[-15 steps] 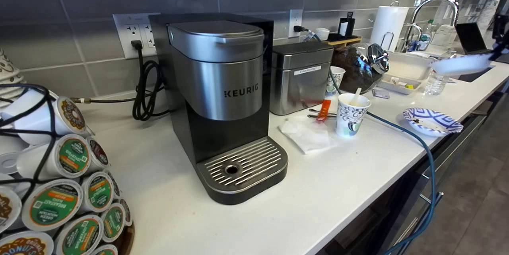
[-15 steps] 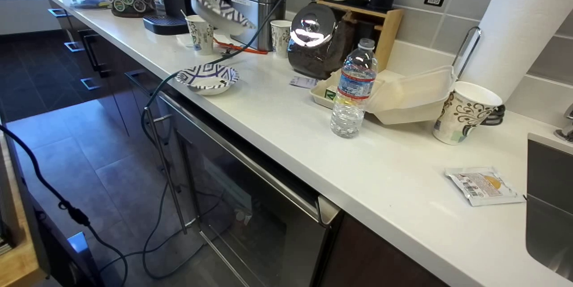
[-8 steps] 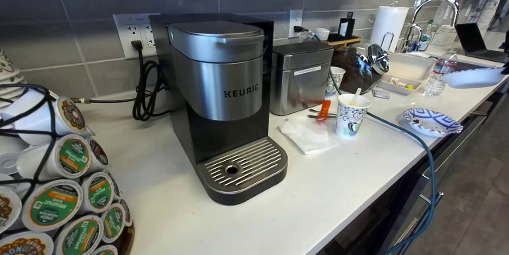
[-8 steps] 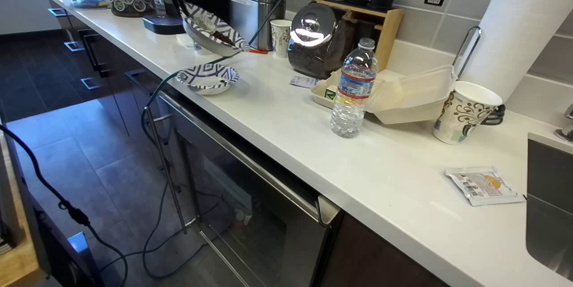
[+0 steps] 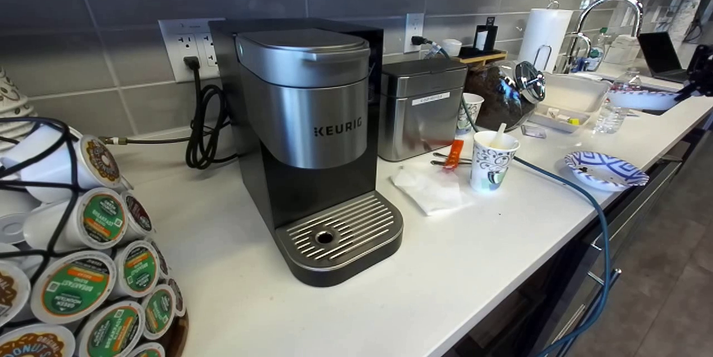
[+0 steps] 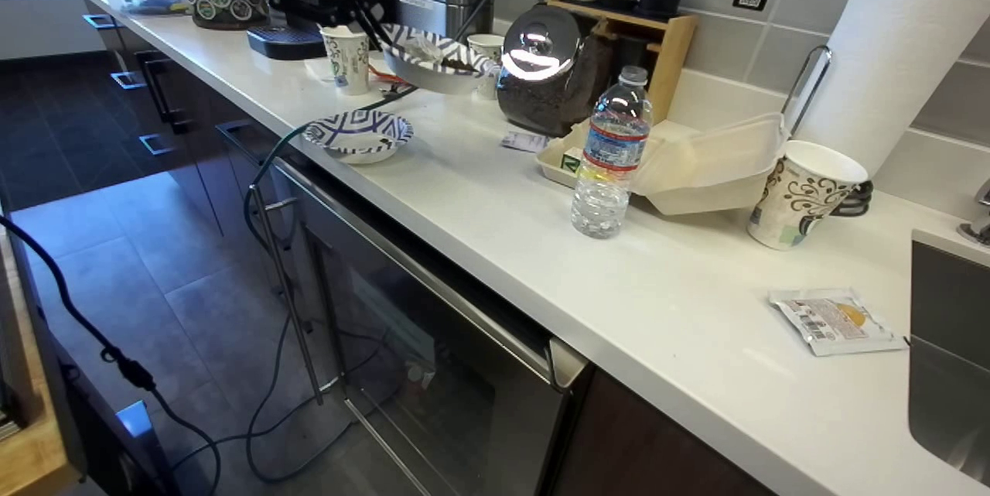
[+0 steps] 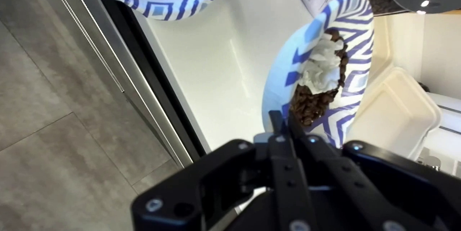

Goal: Remove the plate from the top cabinet

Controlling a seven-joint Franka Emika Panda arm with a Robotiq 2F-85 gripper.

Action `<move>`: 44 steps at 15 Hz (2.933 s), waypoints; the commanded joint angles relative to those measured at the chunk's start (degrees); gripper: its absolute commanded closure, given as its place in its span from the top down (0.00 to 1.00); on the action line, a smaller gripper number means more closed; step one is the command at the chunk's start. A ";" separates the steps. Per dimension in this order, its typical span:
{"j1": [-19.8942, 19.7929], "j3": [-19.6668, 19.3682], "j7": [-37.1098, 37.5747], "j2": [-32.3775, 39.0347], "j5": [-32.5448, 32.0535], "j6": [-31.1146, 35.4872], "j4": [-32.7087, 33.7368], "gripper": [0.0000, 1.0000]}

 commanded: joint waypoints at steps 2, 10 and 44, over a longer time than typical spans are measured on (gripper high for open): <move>12.43 -12.78 -18.26 3.94 14.67 1.17 -0.04 0.01; 18.94 -23.07 -34.72 10.12 23.70 -0.15 3.36 0.01; 25.53 -27.82 -77.07 36.89 76.85 -12.55 19.61 0.29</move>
